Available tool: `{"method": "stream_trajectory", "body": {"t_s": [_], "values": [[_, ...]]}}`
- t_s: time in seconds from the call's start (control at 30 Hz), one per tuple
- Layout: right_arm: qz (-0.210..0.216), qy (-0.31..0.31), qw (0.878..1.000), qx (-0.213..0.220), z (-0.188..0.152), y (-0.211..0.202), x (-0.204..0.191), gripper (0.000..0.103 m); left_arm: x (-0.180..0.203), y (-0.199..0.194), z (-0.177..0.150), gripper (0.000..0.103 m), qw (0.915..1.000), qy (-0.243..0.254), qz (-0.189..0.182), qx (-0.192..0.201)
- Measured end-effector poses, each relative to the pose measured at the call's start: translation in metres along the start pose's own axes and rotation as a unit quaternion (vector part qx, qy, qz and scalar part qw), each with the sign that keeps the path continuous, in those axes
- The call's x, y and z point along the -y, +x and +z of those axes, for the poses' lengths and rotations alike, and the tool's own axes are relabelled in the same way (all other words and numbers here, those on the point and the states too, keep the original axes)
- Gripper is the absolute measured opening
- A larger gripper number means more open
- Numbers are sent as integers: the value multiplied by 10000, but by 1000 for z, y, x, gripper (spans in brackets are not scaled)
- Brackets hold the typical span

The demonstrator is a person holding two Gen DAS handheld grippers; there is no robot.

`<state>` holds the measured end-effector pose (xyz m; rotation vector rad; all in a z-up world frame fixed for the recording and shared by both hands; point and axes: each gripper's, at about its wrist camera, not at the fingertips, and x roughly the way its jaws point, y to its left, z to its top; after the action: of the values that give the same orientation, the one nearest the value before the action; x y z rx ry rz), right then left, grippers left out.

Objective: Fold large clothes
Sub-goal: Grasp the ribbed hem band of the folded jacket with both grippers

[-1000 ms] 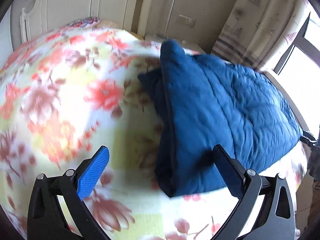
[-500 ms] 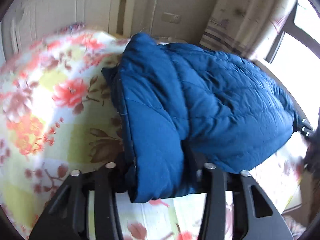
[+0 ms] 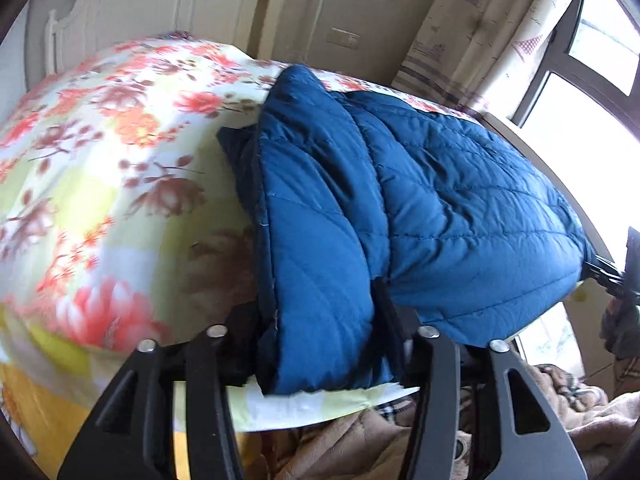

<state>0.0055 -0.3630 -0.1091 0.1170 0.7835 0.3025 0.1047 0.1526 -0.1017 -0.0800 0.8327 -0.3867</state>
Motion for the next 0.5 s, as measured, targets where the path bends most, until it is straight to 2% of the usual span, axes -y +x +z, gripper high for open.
{"method": "stream_trajectory", "body": {"t_s": [0.1,0.13,0.17,0.2,0.27,0.33,0.4,0.5], "values": [[-181,-271,9993,-184,0,-15,-3,53,4,-21,-2,79,9980,193,585,149],[-364,-219,9991,-34,6,-30,2,60,8,-31,2,95,9950,291,892,341],[-497,-93,9985,197,14,-44,7,75,11,-44,6,97,9902,381,1189,622],[-657,91,9963,544,28,-61,13,81,16,-59,17,97,9832,497,1444,999],[-895,184,9911,973,61,-74,17,85,32,-78,51,97,9701,597,1692,1633],[-1108,117,9866,1191,102,-67,10,88,53,-78,87,97,9662,637,1623,1899],[-1170,52,9839,1350,145,-45,-6,93,78,-56,127,97,9688,746,1579,1758],[-978,88,9870,1269,196,0,-26,94,110,3,179,97,9746,905,1543,1346]]}}
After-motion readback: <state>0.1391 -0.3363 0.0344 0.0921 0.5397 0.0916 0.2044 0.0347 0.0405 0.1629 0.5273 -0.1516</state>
